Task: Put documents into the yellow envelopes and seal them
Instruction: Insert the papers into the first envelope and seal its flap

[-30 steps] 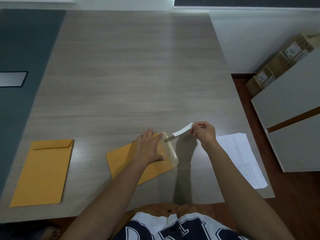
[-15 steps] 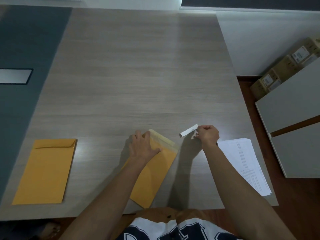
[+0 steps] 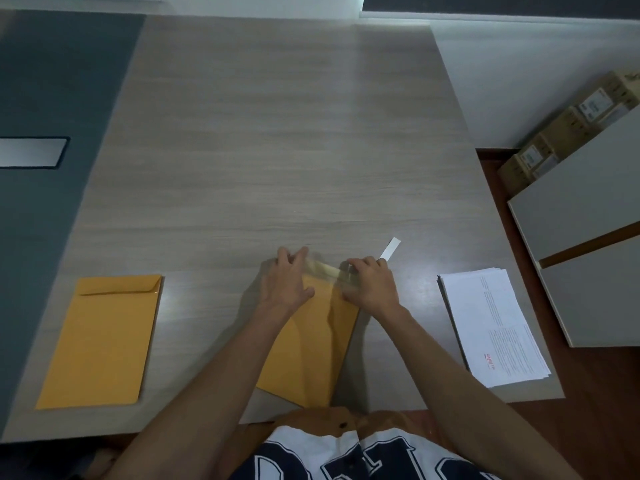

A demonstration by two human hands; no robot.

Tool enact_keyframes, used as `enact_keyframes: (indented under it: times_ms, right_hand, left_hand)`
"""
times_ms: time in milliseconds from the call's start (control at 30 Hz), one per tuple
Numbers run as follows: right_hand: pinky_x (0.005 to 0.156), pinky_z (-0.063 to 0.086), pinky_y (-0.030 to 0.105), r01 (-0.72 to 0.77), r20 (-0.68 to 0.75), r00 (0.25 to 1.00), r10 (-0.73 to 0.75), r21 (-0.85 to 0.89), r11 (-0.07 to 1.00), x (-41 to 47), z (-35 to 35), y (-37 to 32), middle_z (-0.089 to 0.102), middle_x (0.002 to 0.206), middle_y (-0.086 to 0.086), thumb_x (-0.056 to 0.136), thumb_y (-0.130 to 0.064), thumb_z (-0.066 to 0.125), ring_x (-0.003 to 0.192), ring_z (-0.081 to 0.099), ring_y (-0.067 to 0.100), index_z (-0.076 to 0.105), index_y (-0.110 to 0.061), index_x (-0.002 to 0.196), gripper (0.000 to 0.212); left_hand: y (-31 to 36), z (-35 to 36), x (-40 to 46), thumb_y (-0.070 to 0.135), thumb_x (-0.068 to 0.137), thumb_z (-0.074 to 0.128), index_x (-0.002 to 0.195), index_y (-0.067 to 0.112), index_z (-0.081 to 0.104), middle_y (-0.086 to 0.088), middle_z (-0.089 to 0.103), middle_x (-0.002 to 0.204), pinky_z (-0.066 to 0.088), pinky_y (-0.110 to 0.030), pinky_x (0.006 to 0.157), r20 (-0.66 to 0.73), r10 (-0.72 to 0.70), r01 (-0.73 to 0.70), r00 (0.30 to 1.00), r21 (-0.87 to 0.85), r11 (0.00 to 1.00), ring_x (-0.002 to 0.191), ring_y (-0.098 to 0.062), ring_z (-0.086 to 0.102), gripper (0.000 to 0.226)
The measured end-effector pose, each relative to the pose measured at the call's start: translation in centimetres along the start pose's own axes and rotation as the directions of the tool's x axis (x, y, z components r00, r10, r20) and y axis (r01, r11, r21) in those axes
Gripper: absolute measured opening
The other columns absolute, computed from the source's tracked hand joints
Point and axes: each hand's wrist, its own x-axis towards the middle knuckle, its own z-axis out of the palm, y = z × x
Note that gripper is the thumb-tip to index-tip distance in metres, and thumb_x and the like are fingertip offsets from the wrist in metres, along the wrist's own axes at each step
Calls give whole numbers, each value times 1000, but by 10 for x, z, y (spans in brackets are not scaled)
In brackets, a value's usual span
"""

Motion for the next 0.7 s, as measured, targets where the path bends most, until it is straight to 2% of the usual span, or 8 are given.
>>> enact_keyframes:
  times_ms: [67, 133, 233, 367, 467, 567, 633, 700]
  right_hand:
    - [91, 39, 31, 2, -14, 1000, -2, -23, 1000, -2, 1, -7, 57, 116, 1, 71, -36, 76, 110, 45, 24, 58, -26, 126, 59]
    - [89, 40, 32, 18, -59, 998, -19, -21, 1000, -6, 4, -9, 57, 112, 2, 72, -31, 75, 109, 46, 24, 61, -23, 120, 51]
    - [88, 44, 34, 79, -110, 991, -82, -30, 996, -17, 11, -11, 57, 107, 2, 74, -25, 74, 106, 48, 24, 62, -19, 115, 43]
    - [85, 48, 35, 162, -160, 972, -170, -59, 985, -40, 25, -14, 59, 103, 5, 85, -28, 66, 102, 50, 24, 63, -12, 114, 33]
    - [85, 48, 35, 165, -113, 977, -179, -123, 979, -52, 39, -17, 57, 114, 6, 92, -34, 55, 103, 52, 24, 56, -13, 125, 40]
    - [83, 49, 37, 160, -75, 980, -185, -260, 952, -58, 51, -27, 54, 135, 1, 95, -43, 37, 102, 55, 25, 47, -19, 138, 51]
    - [82, 50, 41, 146, -44, 985, -167, -308, 940, -62, 57, -34, 53, 141, 2, 97, -46, 27, 105, 56, 30, 47, -22, 141, 54]
    - [88, 48, 46, 131, -19, 989, -146, -347, 929, -65, 63, -34, 50, 145, 4, 100, -45, 22, 119, 52, 35, 44, -23, 144, 55]
  left_hand:
    - [-3, 0, 1, 39, 75, 77, 136, 28, 40, -5, 36, 130, 50, -36, 82, -44, 86, -83, 995, 56, 995, 112, -25, 47, 73]
    - [-5, 0, 0, 37, 75, 78, 126, 24, 50, -4, 40, 130, 48, -33, 82, -84, 164, -155, 983, 106, 982, 115, -24, 44, 59]
    - [-11, 0, -2, 32, 74, 78, 111, 20, 56, -3, 48, 121, 46, -34, 82, -104, 232, -214, 967, 160, 964, 109, -24, 46, 46]
    - [-30, 9, -14, 12, 66, 73, 98, 15, 64, -3, 60, 106, 48, -37, 76, -124, 331, -307, 935, 176, 935, 98, -27, 56, 33]
    - [-46, 20, -26, 11, 63, 70, 110, 16, 67, -6, 64, 114, 52, -40, 81, -92, 387, -369, 918, 161, 915, 106, -29, 59, 47]
    - [-50, 23, -32, 20, 67, 69, 127, 23, 61, -8, 60, 125, 51, -41, 85, -33, 402, -384, 915, 234, 893, 114, -29, 56, 61]
    - [-49, 23, -36, 29, 77, 60, 135, 27, 54, -8, 55, 132, 49, -43, 88, -9, 421, -397, 907, 310, 864, 119, -29, 52, 58]
    - [-51, 24, -39, 38, 86, 43, 141, 28, 46, -8, 49, 140, 45, -46, 91, 2, 428, -397, 904, 382, 835, 121, -31, 47, 56]
